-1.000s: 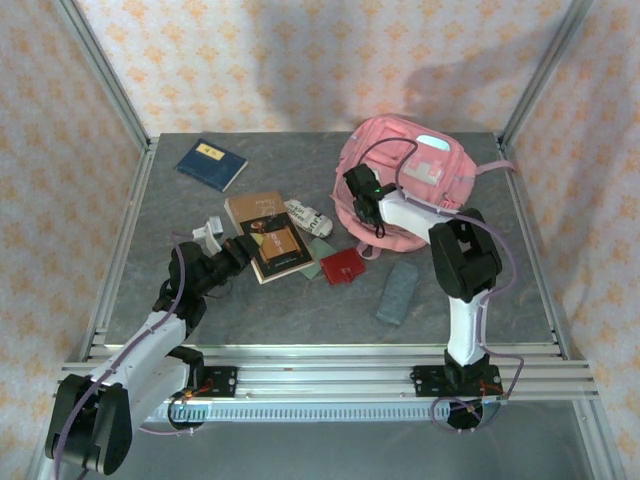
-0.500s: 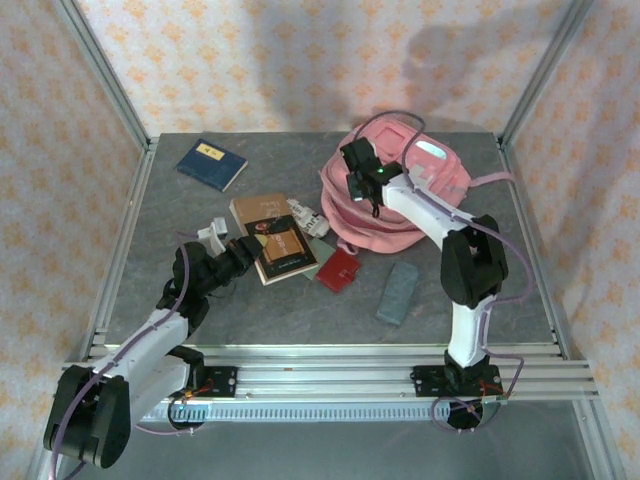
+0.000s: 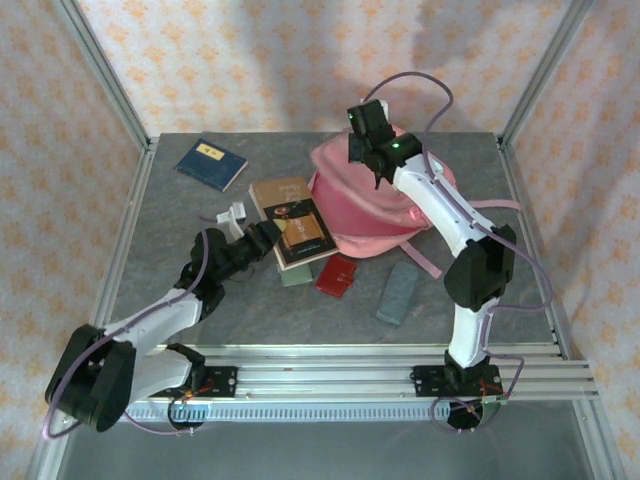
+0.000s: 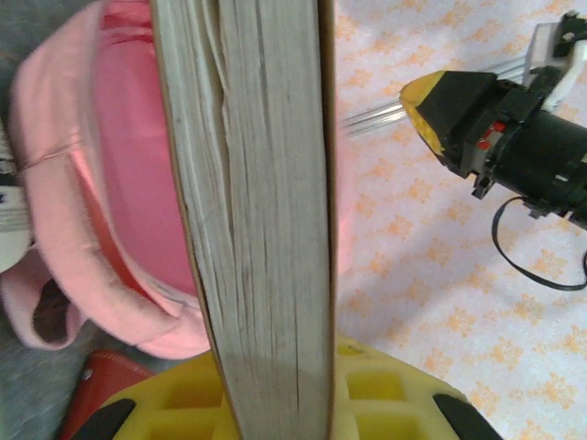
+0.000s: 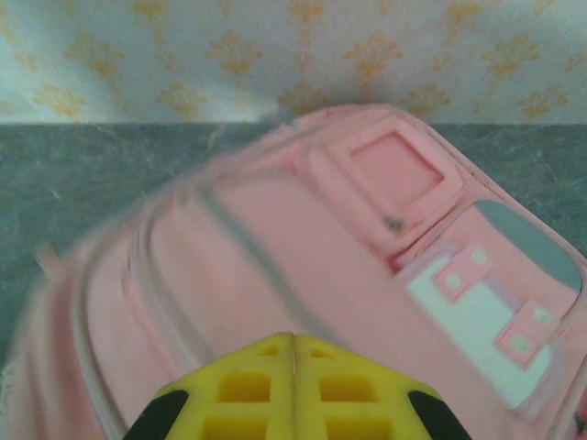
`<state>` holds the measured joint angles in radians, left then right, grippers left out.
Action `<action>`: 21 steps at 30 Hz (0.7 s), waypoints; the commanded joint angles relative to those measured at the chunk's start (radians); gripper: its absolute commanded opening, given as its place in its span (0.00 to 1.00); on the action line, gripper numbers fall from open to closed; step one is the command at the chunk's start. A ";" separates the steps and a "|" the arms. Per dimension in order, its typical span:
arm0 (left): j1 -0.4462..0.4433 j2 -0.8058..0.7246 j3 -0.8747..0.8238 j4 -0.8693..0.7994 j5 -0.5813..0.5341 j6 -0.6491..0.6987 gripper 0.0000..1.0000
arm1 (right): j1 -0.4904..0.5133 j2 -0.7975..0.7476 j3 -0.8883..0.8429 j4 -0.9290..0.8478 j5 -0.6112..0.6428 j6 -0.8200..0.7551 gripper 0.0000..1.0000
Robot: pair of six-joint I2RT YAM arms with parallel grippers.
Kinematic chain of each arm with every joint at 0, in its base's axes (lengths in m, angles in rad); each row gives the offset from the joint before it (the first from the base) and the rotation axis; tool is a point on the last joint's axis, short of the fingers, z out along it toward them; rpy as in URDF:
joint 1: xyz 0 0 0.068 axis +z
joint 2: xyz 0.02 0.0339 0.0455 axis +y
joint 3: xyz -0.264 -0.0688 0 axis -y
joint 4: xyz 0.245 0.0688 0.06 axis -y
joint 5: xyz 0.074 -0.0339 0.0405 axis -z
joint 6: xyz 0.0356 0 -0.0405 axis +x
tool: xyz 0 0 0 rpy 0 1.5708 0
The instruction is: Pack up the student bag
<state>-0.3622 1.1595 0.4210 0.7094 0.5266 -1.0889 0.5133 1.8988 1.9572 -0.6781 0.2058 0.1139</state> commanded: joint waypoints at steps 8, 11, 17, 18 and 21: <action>-0.079 0.380 0.166 0.528 -0.177 -0.211 0.00 | -0.034 -0.028 0.031 -0.029 -0.092 0.037 0.02; -0.070 0.357 0.145 0.523 -0.186 -0.210 0.00 | -0.034 -0.076 -0.099 -0.005 -0.134 0.033 0.34; -0.055 0.100 0.161 -0.031 -0.262 0.024 0.00 | -0.029 -0.172 -0.358 0.128 -0.188 0.062 0.56; -0.044 0.063 0.156 -0.087 -0.259 0.042 0.00 | -0.024 -0.171 -0.379 0.134 -0.184 0.060 0.56; -0.008 -0.033 0.130 -0.208 -0.242 0.065 0.00 | 0.005 -0.170 -0.436 0.161 -0.214 0.039 0.56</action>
<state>-0.4007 1.2022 0.5484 0.6479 0.3065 -1.1088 0.4889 1.7638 1.5532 -0.5816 0.0261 0.1574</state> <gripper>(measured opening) 0.147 0.559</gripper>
